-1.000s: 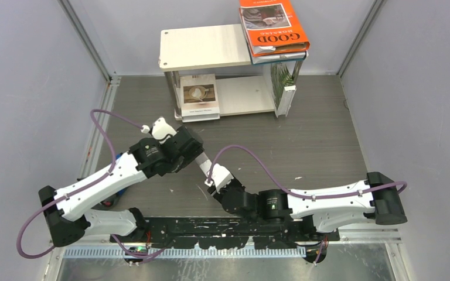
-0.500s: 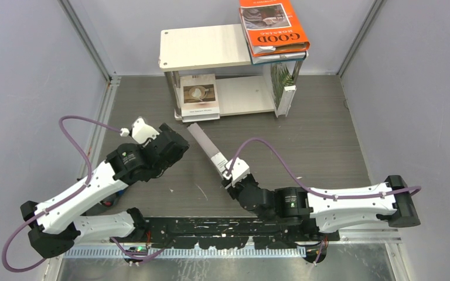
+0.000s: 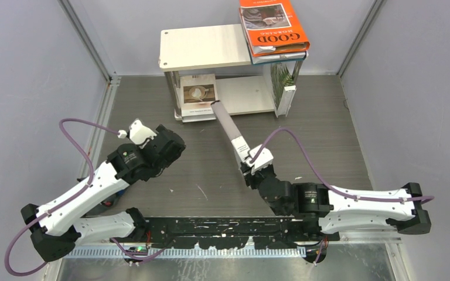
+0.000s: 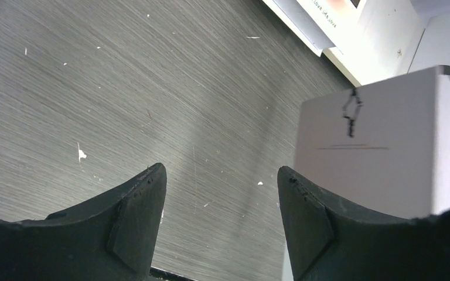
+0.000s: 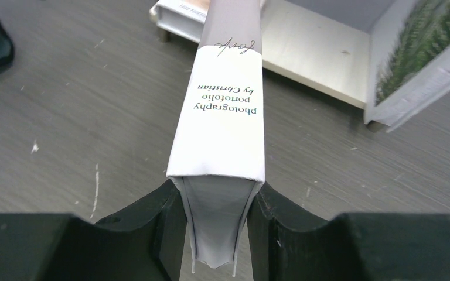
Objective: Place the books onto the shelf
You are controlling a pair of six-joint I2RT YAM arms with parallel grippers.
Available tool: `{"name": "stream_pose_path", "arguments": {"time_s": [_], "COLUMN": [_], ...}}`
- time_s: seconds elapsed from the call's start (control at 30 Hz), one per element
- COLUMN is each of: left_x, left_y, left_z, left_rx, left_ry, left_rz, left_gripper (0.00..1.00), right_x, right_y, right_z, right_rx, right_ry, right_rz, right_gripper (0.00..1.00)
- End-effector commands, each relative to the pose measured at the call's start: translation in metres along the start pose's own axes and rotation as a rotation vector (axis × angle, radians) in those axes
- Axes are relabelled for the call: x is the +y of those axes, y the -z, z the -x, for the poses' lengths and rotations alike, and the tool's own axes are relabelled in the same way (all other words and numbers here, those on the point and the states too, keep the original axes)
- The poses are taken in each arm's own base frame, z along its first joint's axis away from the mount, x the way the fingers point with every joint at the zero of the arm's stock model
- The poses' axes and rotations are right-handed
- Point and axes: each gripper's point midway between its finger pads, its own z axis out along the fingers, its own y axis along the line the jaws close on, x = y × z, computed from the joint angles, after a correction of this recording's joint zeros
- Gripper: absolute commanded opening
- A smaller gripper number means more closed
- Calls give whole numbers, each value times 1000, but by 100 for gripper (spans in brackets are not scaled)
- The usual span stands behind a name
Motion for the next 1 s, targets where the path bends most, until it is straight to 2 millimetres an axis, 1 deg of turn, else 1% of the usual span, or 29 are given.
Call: {"name": "stream_pose_path", "arguments": {"time_s": [0.0, 0.03, 0.13, 0.33, 0.47, 0.7, 0.77, 0.87, 0.97], "left_x": [-4, -3, -2, -1, -3, 1, 3, 5, 7], "left_y": [1, 1, -1, -6, -11, -21, -23, -26, -29], "left_z": [7, 7, 5, 6, 7, 23, 27, 34, 39], "left_rx": [-18, -16, -9, -1, 13, 10, 8, 2, 4], "left_ry": [12, 10, 5, -17, -45, -56, -55, -63, -66], "left_rz": [-24, -22, -20, -19, -18, -3, 0, 10, 16], "left_gripper": [70, 70, 70, 70, 70, 70, 70, 70, 70], "right_x": [-41, -48, -63, -84, -96, -118, -128, -136, -140], "right_y": [4, 2, -4, -21, -41, -83, -95, -110, -117], "right_z": [28, 28, 29, 31, 29, 30, 34, 39, 48], "right_rx": [-74, -75, -73, -73, -63, -49, -62, -75, -89], "right_ry": [-86, -90, -102, -108, -128, -158, -177, -193, -202], "right_rz": [-121, -141, -179, -238, -257, -278, -290, -285, -284], "right_gripper": [25, 25, 25, 25, 25, 24, 24, 24, 23]}}
